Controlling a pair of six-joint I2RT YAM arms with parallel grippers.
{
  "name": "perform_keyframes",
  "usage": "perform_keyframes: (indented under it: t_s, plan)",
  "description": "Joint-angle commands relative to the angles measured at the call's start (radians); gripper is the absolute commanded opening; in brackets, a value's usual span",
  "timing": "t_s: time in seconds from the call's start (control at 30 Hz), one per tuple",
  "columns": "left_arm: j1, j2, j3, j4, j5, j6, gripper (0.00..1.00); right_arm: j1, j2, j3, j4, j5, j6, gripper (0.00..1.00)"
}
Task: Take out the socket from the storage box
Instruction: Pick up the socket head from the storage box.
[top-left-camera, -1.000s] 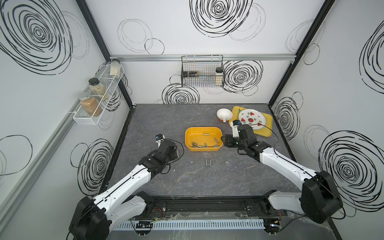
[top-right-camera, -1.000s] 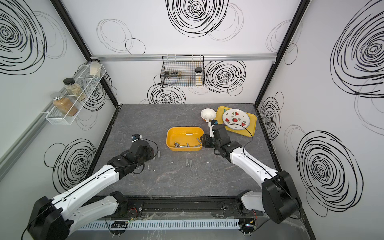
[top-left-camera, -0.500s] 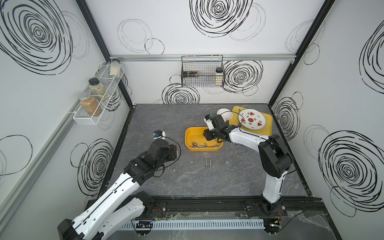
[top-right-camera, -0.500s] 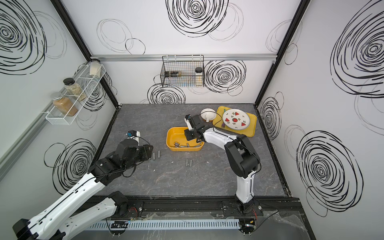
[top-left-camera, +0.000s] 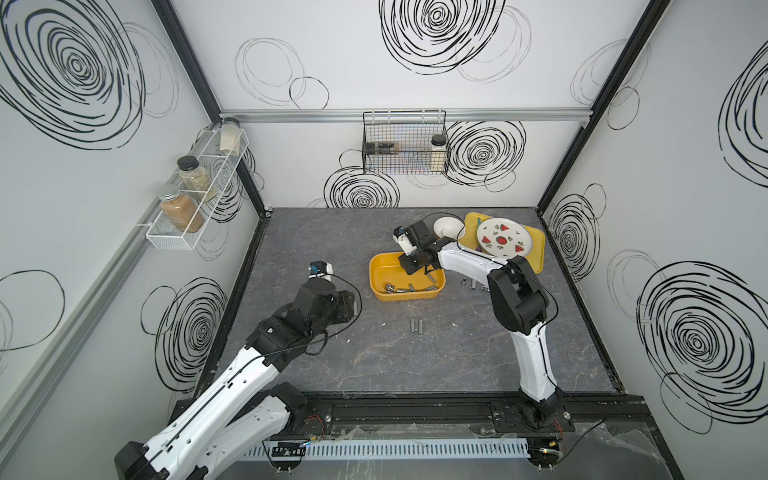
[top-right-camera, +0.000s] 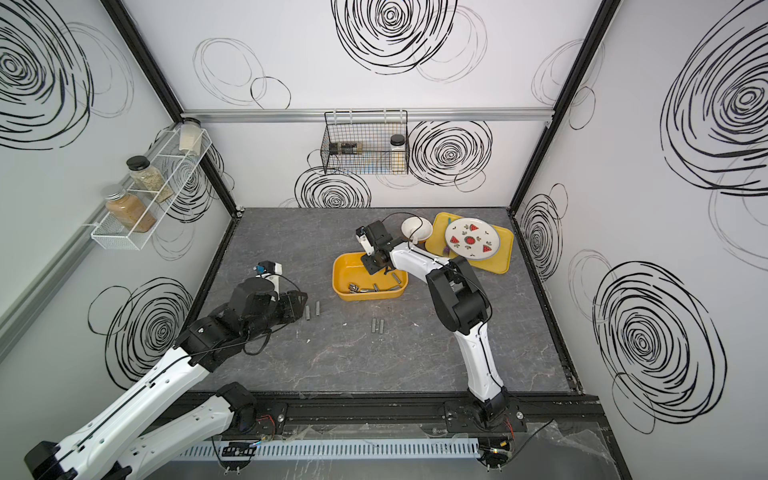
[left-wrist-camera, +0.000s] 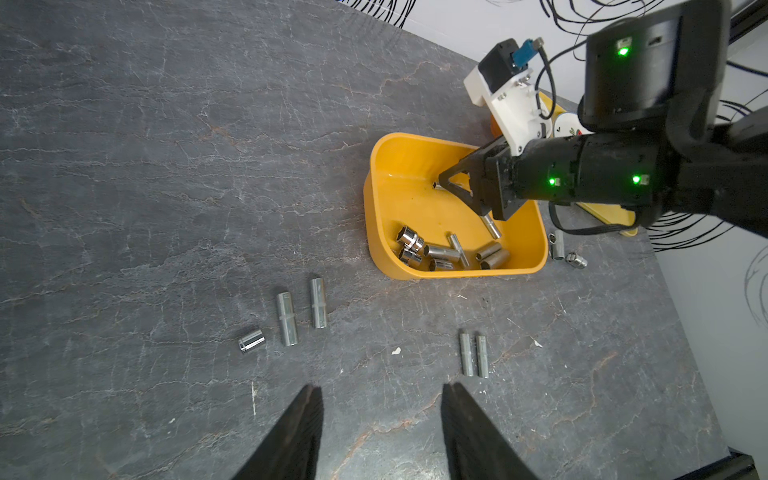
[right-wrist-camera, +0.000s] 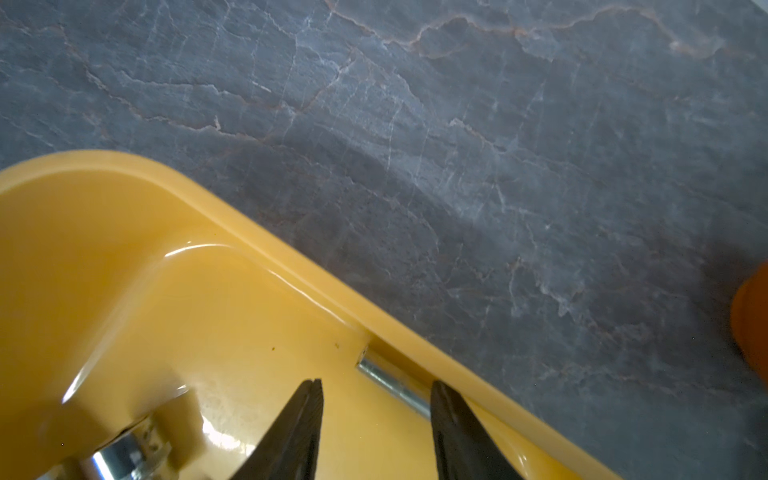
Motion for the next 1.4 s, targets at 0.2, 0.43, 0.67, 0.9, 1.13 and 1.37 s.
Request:
perform_keyframes:
  t_s: [0.2, 0.43, 0.67, 0.9, 1.13, 1.37]
  plan:
    - [0.054, 0.004, -0.019, 0.049, 0.065, 0.034, 0.54, -0.002, 0.062, 0.013, -0.034, 0.053, -0.076, 0.47]
    - [0.062, -0.002, -0.021, 0.05, 0.065, 0.032, 0.54, -0.003, 0.101, 0.02, -0.038, 0.043, -0.073, 0.45]
    - [0.062, -0.004, -0.022, 0.05, 0.062, 0.031, 0.54, -0.002, 0.11, 0.034, -0.092, -0.035, -0.048, 0.39]
    - [0.061, -0.004, -0.024, 0.05, 0.062, 0.031, 0.54, -0.001, 0.051, -0.029, -0.068, -0.075, -0.002, 0.4]
    - [0.062, -0.004, -0.023, 0.047, 0.06, 0.029, 0.54, -0.001, 0.117, 0.035, -0.08, 0.063, 0.035, 0.41]
    - [0.062, -0.007, -0.024, 0.046, 0.053, 0.027, 0.54, -0.001, 0.14, 0.057, -0.077, 0.094, 0.032, 0.42]
